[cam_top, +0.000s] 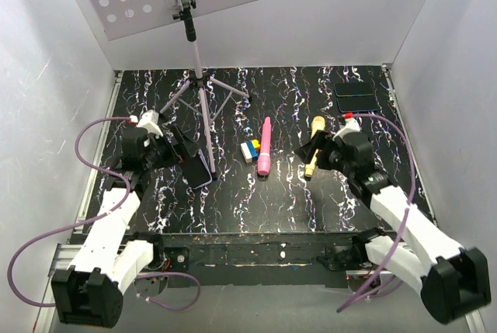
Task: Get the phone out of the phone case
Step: Reset both arms
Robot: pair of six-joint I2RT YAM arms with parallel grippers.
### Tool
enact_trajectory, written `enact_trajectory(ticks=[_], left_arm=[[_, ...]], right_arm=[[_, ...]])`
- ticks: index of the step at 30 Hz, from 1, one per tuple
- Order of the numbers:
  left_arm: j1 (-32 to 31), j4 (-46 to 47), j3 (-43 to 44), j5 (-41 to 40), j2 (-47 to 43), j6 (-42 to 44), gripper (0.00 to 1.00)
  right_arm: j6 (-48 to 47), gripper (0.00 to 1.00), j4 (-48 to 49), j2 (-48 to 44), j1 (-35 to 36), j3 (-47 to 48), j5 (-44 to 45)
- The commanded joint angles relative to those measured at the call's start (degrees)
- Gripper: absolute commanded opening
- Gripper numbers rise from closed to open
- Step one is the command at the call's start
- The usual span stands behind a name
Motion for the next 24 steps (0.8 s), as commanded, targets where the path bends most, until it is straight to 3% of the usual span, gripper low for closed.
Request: enact_trajectory(ticks=[1, 3, 10, 18, 24], left_arm=[[-5.9, 7.3, -1.3, 3.3, -5.6, 1.9, 0.98], [-8.5, 9.4, -1.7, 4.6, -7.0, 2.4, 0.98], [-16.2, 20.0, -9.6, 1.9, -18.1, -1.0, 0.98], [-17.8, 22.9, -17.1, 1.3, -30.9, -4.1, 0.98], [-17.9, 22.7, -18.6, -1.5, -35.1, -5.8, 0.98]], right_arm=[[2.3, 0.89, 11.1, -10.5, 0.1, -7.5, 2.2], [5.9, 0.93, 11.6, -15.2, 0.1, -10.8, 6.4], [7.9, 0.93, 8.9, -28.7, 0.1, -18.6, 8.9], [21.4, 0.93, 0.7, -44.1, 0.1, -28.1, 14.8], [20.2, 0.93, -2.4, -60.2, 0.1, -33.1, 18.3]])
